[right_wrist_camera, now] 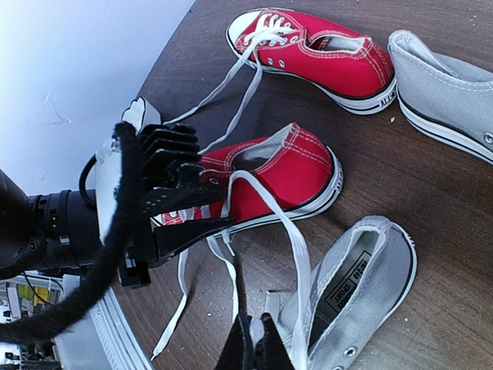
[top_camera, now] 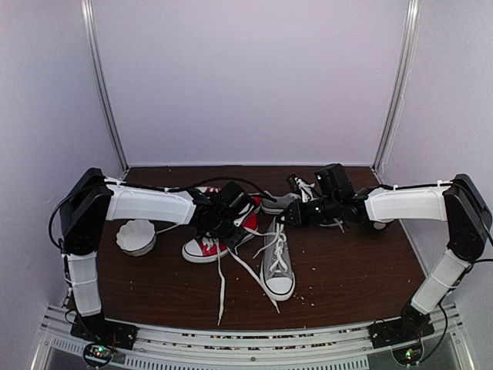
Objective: Tie the shoes
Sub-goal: Pick up the half-tied shoelace from the shoelace.
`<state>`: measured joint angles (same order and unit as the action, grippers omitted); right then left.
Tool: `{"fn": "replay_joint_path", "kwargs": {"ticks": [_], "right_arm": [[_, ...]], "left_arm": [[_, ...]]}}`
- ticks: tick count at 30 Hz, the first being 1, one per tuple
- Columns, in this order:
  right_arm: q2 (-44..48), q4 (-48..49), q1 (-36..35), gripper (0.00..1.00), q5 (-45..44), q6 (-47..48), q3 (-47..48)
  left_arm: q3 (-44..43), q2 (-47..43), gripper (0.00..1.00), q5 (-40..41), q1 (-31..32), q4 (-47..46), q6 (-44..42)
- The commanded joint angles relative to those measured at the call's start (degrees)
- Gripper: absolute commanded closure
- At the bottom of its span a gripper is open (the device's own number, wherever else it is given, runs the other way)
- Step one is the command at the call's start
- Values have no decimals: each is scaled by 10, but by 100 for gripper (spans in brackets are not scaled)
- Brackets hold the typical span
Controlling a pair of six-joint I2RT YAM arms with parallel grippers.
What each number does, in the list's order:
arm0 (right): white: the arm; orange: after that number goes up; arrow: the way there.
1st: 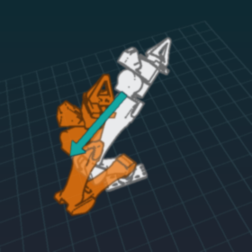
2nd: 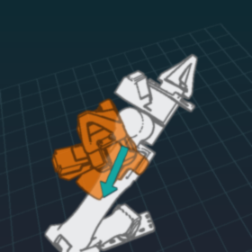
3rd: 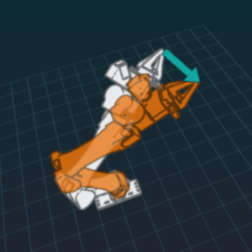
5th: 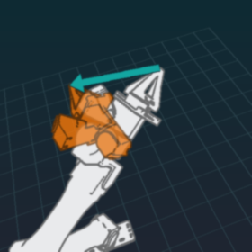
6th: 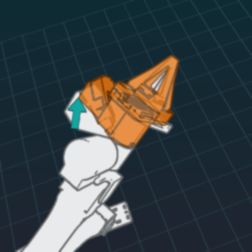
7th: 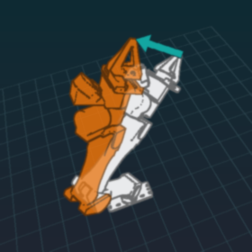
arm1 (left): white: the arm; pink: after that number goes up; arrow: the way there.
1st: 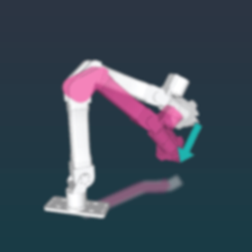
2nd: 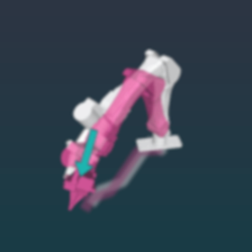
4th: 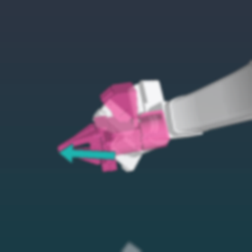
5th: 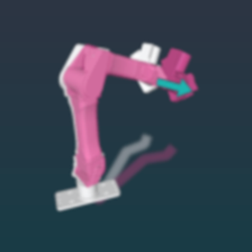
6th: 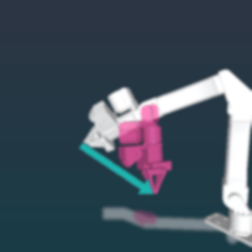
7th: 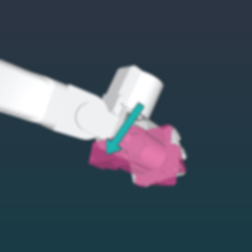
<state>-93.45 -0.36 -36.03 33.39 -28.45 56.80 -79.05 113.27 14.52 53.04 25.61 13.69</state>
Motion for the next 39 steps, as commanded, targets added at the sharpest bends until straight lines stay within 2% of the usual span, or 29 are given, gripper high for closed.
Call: {"fn": "replay_joint_path", "kwargs": {"ticks": [1, 9, 11, 13, 21, 25, 30, 33, 39], "right_arm": [[11, 2, 1, 100, -2, 8, 12], [10, 3, 1, 100, 0, 7, 11], [11, 3, 1, 100, 0, 8, 11], [11, 3, 1, 100, 0, 8, 11], [9, 3, 1, 100, -1, 6, 12], [8, 2, 2, 100, -3, 7, 14], [7, 3, 4, 100, -5, 8, 18], [3, 2, 5, 100, -6, 9, 21], [-4, 2, 5, 100, -2, 11, 26]], "left_arm": [[-14, 22, 76, -11, -3, 1, 8], [-11, 16, 77, 24, -3, 12, 15], [-10, 16, 86, 22, -3, 10, 15], [-7, 12, 100, 16, -2, 6, 14], [56, -69, 100, -10, 11, -74, -17], [100, -140, 100, -14, 27, -103, -46], [154, -214, 100, -90, 61, -113, -135], [172, -227, 100, -113, 79, -109, -174], [144, -214, 100, -151, 91, -105, -199]]}}
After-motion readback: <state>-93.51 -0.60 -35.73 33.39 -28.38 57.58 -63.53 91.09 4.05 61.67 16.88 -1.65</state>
